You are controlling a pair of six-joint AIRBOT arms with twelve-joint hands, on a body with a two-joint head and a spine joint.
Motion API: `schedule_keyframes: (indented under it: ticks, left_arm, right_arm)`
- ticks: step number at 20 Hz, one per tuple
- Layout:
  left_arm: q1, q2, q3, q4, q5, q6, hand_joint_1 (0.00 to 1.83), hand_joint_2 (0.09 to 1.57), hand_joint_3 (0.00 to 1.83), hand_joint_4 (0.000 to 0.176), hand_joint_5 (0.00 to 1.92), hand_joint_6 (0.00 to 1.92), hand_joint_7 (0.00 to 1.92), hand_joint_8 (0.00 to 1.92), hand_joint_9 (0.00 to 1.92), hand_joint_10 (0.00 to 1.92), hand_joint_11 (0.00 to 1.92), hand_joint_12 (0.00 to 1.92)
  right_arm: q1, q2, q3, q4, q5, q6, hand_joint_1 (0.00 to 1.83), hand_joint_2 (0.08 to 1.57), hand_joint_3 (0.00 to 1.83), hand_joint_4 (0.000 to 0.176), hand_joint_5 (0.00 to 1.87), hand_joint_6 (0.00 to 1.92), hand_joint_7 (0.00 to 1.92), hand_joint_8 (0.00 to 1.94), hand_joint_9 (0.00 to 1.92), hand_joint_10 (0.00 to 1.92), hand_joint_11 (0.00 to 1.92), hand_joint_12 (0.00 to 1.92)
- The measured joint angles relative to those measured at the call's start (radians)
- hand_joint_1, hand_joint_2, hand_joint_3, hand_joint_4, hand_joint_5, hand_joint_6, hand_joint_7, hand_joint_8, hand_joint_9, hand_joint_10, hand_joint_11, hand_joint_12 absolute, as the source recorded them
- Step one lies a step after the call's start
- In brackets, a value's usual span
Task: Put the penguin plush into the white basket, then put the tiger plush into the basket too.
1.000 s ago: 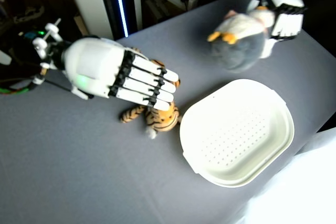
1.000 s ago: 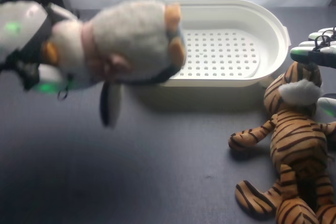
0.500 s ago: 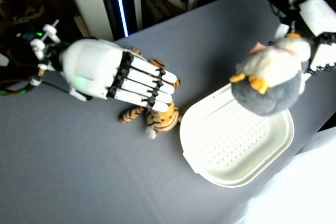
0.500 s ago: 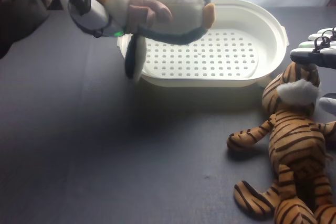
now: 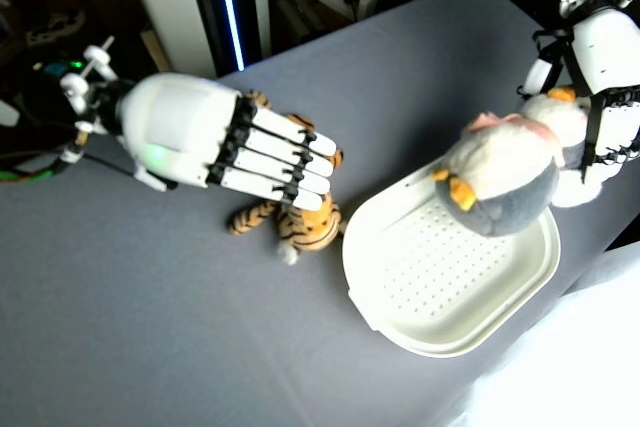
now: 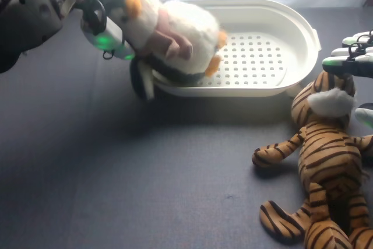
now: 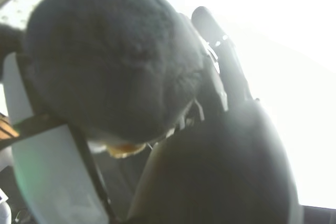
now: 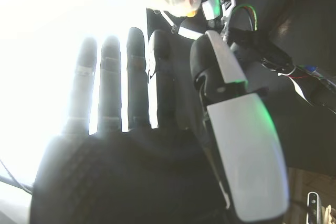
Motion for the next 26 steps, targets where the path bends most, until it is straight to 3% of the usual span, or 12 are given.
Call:
schedule_keyframes:
  ticks: [3,5,7,9,10,12,13,17,19,23,25,26]
  left_arm:
    - [0.0,0.004,-0.007,0.001,-0.01,0.001,1.04,0.9,0.0,0.085,0.31,0.0,0.33,0.0,0.28,0.0,0.0,0.81]
    - [0.004,0.009,-0.025,0.005,-0.034,0.001,1.05,0.88,0.0,0.066,0.3,0.0,0.32,0.0,0.27,0.0,0.0,0.75]
    - [0.032,0.034,-0.073,0.018,-0.071,0.0,0.94,0.87,0.0,0.124,0.11,0.0,0.11,0.0,0.09,0.0,0.0,0.43]
    - [0.083,0.082,-0.158,0.054,-0.144,-0.047,0.84,0.85,0.0,0.168,0.01,0.0,0.01,0.0,0.01,0.0,0.0,0.35]
    - [0.106,0.099,-0.187,0.086,-0.187,-0.09,0.79,0.84,0.0,0.174,0.0,0.0,0.0,0.0,0.0,0.0,0.0,0.35]
    - [0.147,0.127,-0.225,0.148,-0.286,-0.198,0.77,0.81,0.0,0.176,0.0,0.0,0.0,0.0,0.0,0.0,0.0,0.03]
    - [0.186,0.158,-0.264,0.206,-0.387,-0.297,0.7,0.79,0.0,0.176,0.0,0.0,0.0,0.0,0.0,0.0,0.0,0.0]
    - [0.324,0.236,-0.407,0.311,-0.652,-0.393,0.96,0.73,0.0,0.176,0.0,0.0,0.0,0.0,0.0,0.0,0.0,0.0]
    - [0.425,0.248,-0.452,0.314,-0.79,-0.463,0.8,0.72,0.0,0.166,0.0,0.0,0.0,0.0,0.0,0.0,0.0,0.0]
    - [0.541,0.259,-0.483,0.299,-0.988,-0.547,0.74,0.78,0.0,0.146,0.0,0.0,0.0,0.0,0.0,0.0,0.0,0.0]
    - [0.555,0.263,-0.488,0.298,-1.023,-0.549,0.69,0.76,0.0,0.15,0.0,0.0,0.0,0.0,0.0,0.0,0.0,0.0]
    - [0.561,0.264,-0.492,0.291,-1.033,-0.551,0.69,0.76,0.0,0.139,0.0,0.0,0.0,0.0,0.0,0.0,0.0,0.0]
  right_arm:
    - [0.0,0.0,0.0,0.001,-0.001,0.002,0.76,1.32,0.0,0.0,0.52,0.0,0.42,0.0,0.38,0.01,0.2,0.45]
    - [0.0,0.0,0.0,0.0,0.0,0.006,0.75,1.32,0.0,0.033,0.5,0.0,0.41,0.0,0.38,0.01,0.19,0.45]
    - [0.0,0.001,0.0,-0.006,0.009,0.014,0.76,1.29,0.0,0.061,0.48,0.0,0.39,0.0,0.38,0.01,0.22,0.48]
    - [-0.008,0.021,-0.027,-0.011,0.054,0.016,0.83,1.25,0.0,0.044,0.5,0.0,0.41,0.0,0.42,0.0,0.25,0.52]
    - [-0.016,0.031,-0.039,-0.027,0.081,0.016,0.84,1.25,0.0,0.057,0.48,0.0,0.38,0.0,0.39,0.0,0.23,0.52]
    - [-0.032,0.043,-0.058,-0.056,0.125,0.016,0.85,1.21,0.0,0.079,0.44,0.0,0.32,0.0,0.33,0.0,0.2,0.42]
    - [-0.036,0.054,-0.076,-0.08,0.124,0.006,0.79,1.2,0.0,0.12,0.36,0.0,0.27,0.0,0.32,0.0,0.21,0.42]
    - [-0.05,0.074,-0.09,-0.122,0.115,-0.003,0.83,1.11,0.0,0.164,0.31,0.0,0.27,0.0,0.34,0.0,0.27,0.47]
    - [-0.056,0.071,-0.09,-0.147,0.054,-0.005,0.87,1.11,0.0,0.174,0.3,0.0,0.24,0.0,0.33,0.0,0.26,0.55]
    - [-0.055,0.037,-0.085,-0.194,-0.1,-0.006,1.0,1.06,0.0,0.117,0.37,0.0,0.31,0.0,0.31,0.0,0.24,0.52]
    - [-0.047,0.018,-0.071,-0.21,-0.174,-0.006,1.09,1.03,0.0,0.113,0.38,0.0,0.32,0.0,0.31,0.0,0.25,0.51]
    - [-0.035,0.011,-0.06,-0.217,-0.209,-0.006,1.09,1.04,0.0,0.132,0.38,0.0,0.33,0.01,0.31,0.0,0.23,0.5]
